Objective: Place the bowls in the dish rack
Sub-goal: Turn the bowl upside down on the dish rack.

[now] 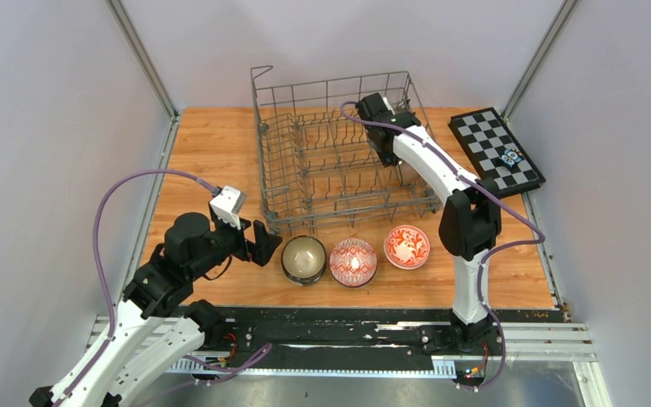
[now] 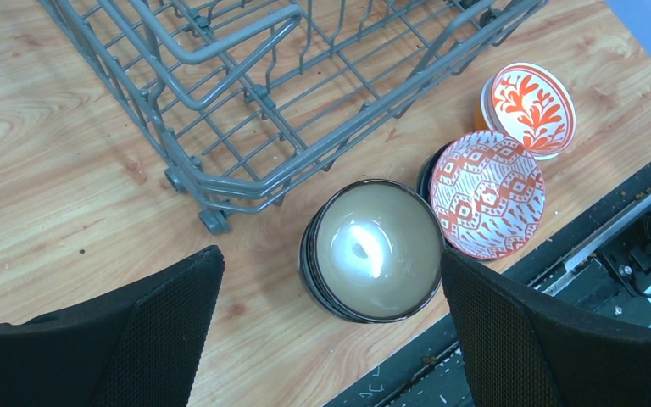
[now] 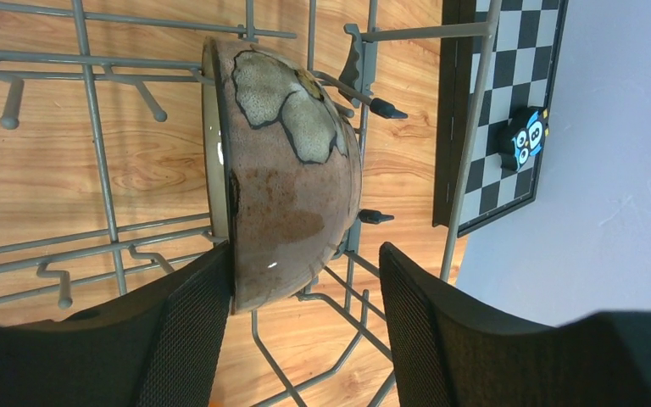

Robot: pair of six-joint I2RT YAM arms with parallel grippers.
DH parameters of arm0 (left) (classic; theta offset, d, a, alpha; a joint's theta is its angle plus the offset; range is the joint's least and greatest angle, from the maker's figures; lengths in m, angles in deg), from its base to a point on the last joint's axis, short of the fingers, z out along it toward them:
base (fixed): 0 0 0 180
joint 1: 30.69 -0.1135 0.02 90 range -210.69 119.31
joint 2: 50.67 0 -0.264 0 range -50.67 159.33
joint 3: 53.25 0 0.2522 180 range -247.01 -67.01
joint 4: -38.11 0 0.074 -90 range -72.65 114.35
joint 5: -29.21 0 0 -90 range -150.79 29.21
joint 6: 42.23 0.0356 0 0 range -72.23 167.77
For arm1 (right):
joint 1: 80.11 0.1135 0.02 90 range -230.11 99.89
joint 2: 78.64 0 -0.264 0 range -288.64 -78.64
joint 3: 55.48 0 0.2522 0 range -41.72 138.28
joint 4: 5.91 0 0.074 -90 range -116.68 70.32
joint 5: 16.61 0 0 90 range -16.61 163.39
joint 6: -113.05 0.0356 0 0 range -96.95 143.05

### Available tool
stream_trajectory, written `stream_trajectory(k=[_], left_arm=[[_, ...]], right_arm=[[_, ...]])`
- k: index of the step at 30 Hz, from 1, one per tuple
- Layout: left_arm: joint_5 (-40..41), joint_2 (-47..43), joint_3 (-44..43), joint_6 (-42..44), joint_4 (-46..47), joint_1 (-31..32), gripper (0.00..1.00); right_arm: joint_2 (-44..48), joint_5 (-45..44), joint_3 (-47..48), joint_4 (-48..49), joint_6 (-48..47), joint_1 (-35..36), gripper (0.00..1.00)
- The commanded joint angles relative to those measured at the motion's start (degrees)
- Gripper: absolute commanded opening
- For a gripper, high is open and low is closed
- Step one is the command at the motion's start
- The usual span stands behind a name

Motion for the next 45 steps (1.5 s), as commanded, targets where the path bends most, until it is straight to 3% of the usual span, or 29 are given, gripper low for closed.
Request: stream_trajectory(k=[1, 21, 45], left_arm=[[0.6, 0.5, 0.7, -0.2, -0.7, 0.4, 1.0], [0.6, 1.3, 0.8, -0.3, -0.7, 0.3, 1.0], [1.0, 2.4, 0.8, -0.5, -0.7, 0.4, 1.0]], right_arm=[[4.3, -1.0, -0.9, -2.2, 0.0, -1.0, 0.65], [14.9, 8.9, -6.2, -0.8, 3.5, 0.2, 0.7], [51.5, 21.0, -40.5, 4.4, 12.3, 1.2, 0.63]])
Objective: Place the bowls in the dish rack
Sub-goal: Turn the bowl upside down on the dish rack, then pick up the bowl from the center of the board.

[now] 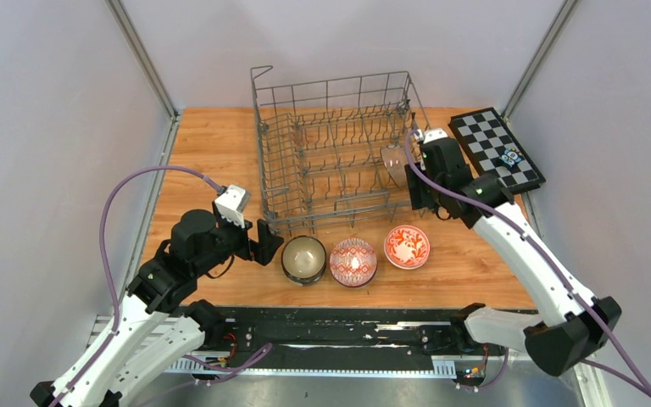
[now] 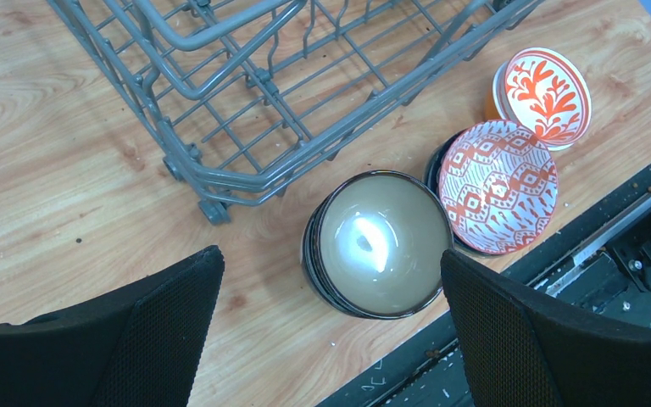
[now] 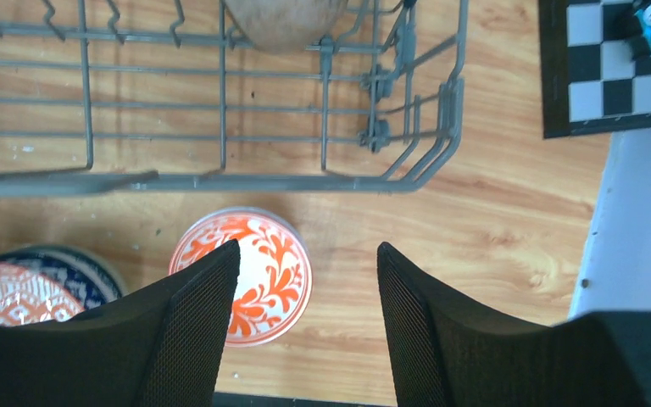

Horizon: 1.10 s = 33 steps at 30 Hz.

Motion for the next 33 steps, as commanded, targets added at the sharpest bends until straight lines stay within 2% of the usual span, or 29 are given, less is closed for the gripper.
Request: stream_trajectory(k=[1, 8, 13, 28, 33], left_arm=[[0.8, 0.3, 0.6, -0.3, -0.3, 0.3, 1.0], [0.6, 0.5, 0.6, -0.2, -0.3, 0.4, 1.0], [0.3, 0.5, 0.6, -0.2, -0.2, 0.3, 1.0], [0.2, 0.7, 0.6, -0.2, -0.2, 0.3, 1.0], [0.2, 0.7, 0.6, -0.2, -0.2, 0.4, 1.0]], right_arm=[[5.8, 2.9, -6.2, 0.1, 3.8, 0.6, 0.62], [14.4, 3.2, -14.9, -0.4, 7.8, 0.6, 0.58], [17.3, 3.4, -20.4, -0.5, 11.4, 0.6, 0.56], [13.6, 4.4, -32.3, 9.3, 20.4, 0.5, 0.44], [12.3, 1.5, -33.8, 10.2, 21.2, 0.4, 0.41]])
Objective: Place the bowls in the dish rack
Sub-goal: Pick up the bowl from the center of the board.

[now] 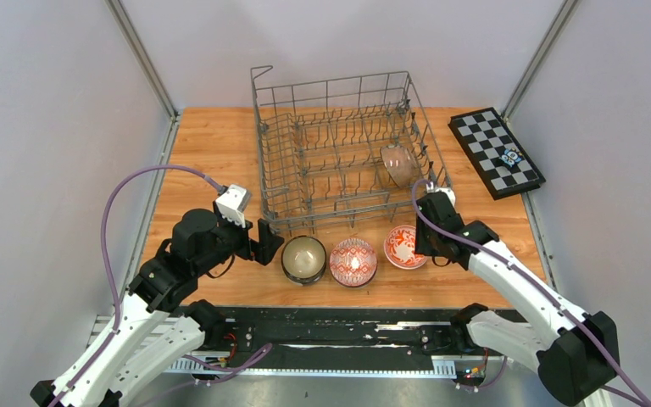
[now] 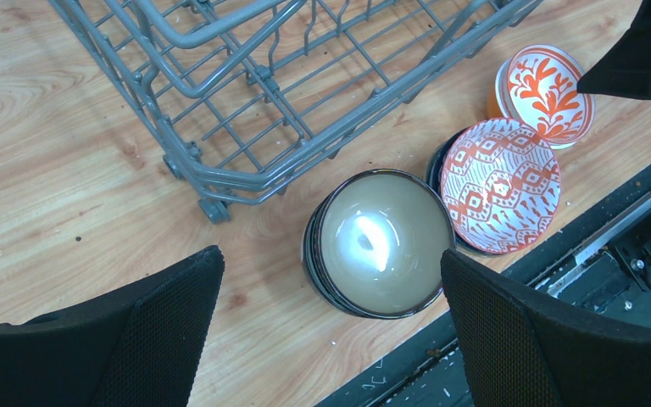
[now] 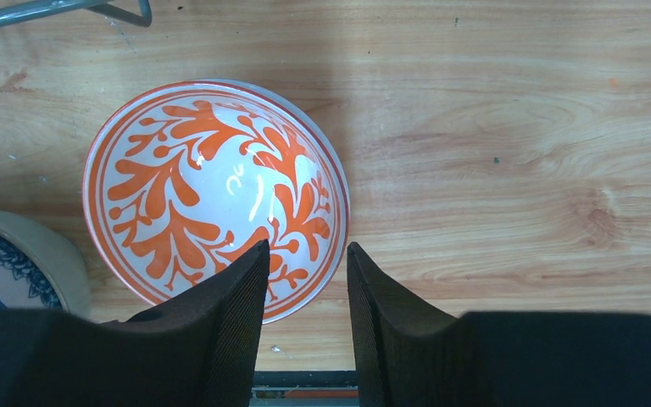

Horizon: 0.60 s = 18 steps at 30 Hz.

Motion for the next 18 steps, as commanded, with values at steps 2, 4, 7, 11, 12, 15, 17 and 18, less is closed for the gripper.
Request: stream_trajectory(k=[2, 4, 7, 11, 12, 15, 17, 18], left_arm=[[0.1, 0.1, 0.6, -0.2, -0.2, 0.3, 1.0], [0.2, 0.0, 0.6, -0.2, -0.2, 0.3, 1.0], [0.2, 0.0, 0.6, -0.2, -0.2, 0.3, 1.0], [0.3, 0.0, 0.6, -0.2, -0.3, 0.3, 1.0], [0.3, 0.0, 0.6, -0.2, -0.2, 0.3, 1.0], [0.4, 0.0, 0.6, -0.3, -0.2, 0.4, 1.0], [0.4, 0.0, 0.6, -0.3, -0.2, 0.4, 1.0], [0.4, 0.0, 0.6, -0.3, -0.3, 0.4, 1.0]], right_arm=[[-0.5, -2.6, -1.8, 2.1, 2.3, 0.2, 0.41], [-0.5, -2.9, -2.3, 2.4, 2.3, -0.1, 0.41], [-0.7, -3.2, -3.0, 2.9, 2.5, -0.6, 0.4], [-0.9, -2.9, -4.2, 4.1, 3.0, -0.9, 0.38], [-1.0, -2.8, -4.5, 4.4, 3.1, -0.8, 0.38], [-1.4, -2.8, -4.7, 4.8, 3.2, -0.9, 0.35], [-1.4, -3.1, -4.9, 5.1, 3.1, -0.9, 0.33], [-1.5, -3.0, -5.0, 5.1, 3.1, -1.0, 0.32]])
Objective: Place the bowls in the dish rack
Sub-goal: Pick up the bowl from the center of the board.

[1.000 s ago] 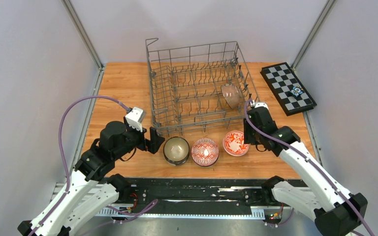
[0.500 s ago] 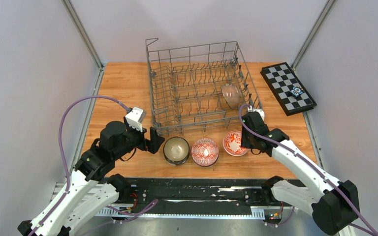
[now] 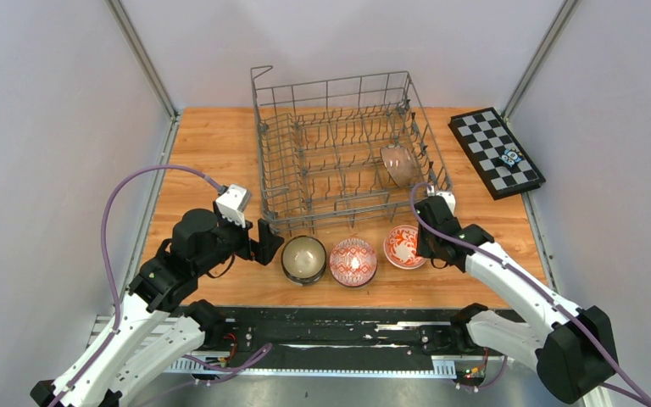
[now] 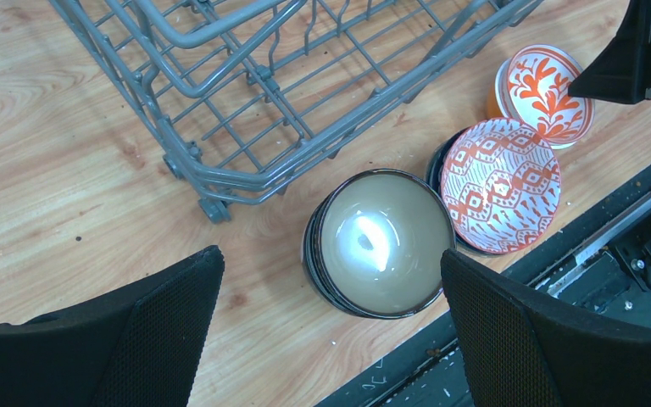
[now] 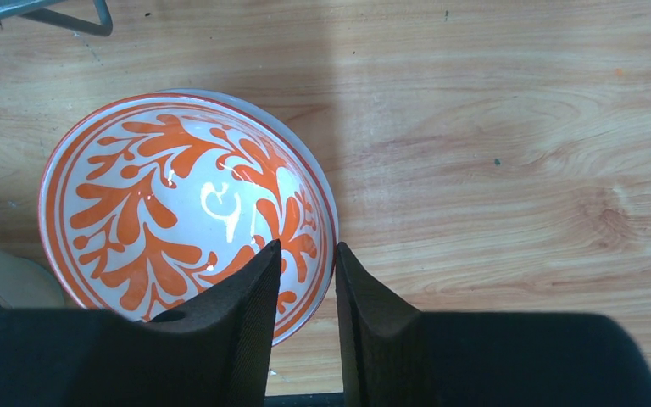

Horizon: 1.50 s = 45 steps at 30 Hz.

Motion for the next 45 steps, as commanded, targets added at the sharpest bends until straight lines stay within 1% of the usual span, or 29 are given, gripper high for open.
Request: stream_trajectory(k=[1, 6, 9, 11, 13, 14, 27, 30, 34, 39, 45], left_arm=[[0.4, 0.0, 0.6, -0.3, -0.3, 0.4, 1.0], [0.5, -0.1, 0.6, -0.3, -0.3, 0.3, 1.0], [0.6, -0.2, 0.6, -0.3, -0.3, 0.4, 1.0], [0.6, -0.2, 0.6, -0.4, -0.3, 0.3, 1.0], [0.5, -0.2, 0.6, -0.4, -0.2, 0.3, 1.0], [0.4, -0.1, 0.6, -0.4, -0.3, 0.4, 1.0], [-0.9, 1.6, -0.2, -0.5, -0.4, 0.4, 1.0], [-4.4, 2.2, -1.1, 0.0, -0.6, 0.4, 1.0], [-6.5, 2.5, -2.7, -0.5, -1.7, 0.4, 0.99], [-10.7, 2.6, -4.4, -3.2, -2.1, 0.4, 0.98], [-12.5, 2.9, -4.8, -6.0, -2.5, 0.5, 0.96]], right_arm=[[-0.3, -1.1, -1.3, 0.8, 1.0, -0.7, 0.3], [-0.4, -1.4, -1.7, 1.0, 0.8, -0.7, 0.26], [-0.6, -1.1, -2.0, 1.3, 0.7, -0.7, 0.21], [-0.5, -0.9, -2.1, 1.2, 0.7, -0.7, 0.15], [-0.2, -0.9, -2.2, 1.3, 0.4, -0.7, 0.04], [0.2, -0.7, -2.2, 1.2, 0.3, -0.7, 0.03], [6.7, 0.3, 1.2, -2.5, -2.9, -0.8, 0.03], [7.8, 0.5, 3.2, -4.3, -3.7, -0.7, 0.03], [10.1, 0.6, 5.4, -6.2, -5.1, -0.7, 0.03], [11.5, 2.1, 8.5, -8.1, -6.5, -0.6, 0.03], [11.7, 4.2, 11.7, -9.6, -7.9, 0.9, 0.03]])
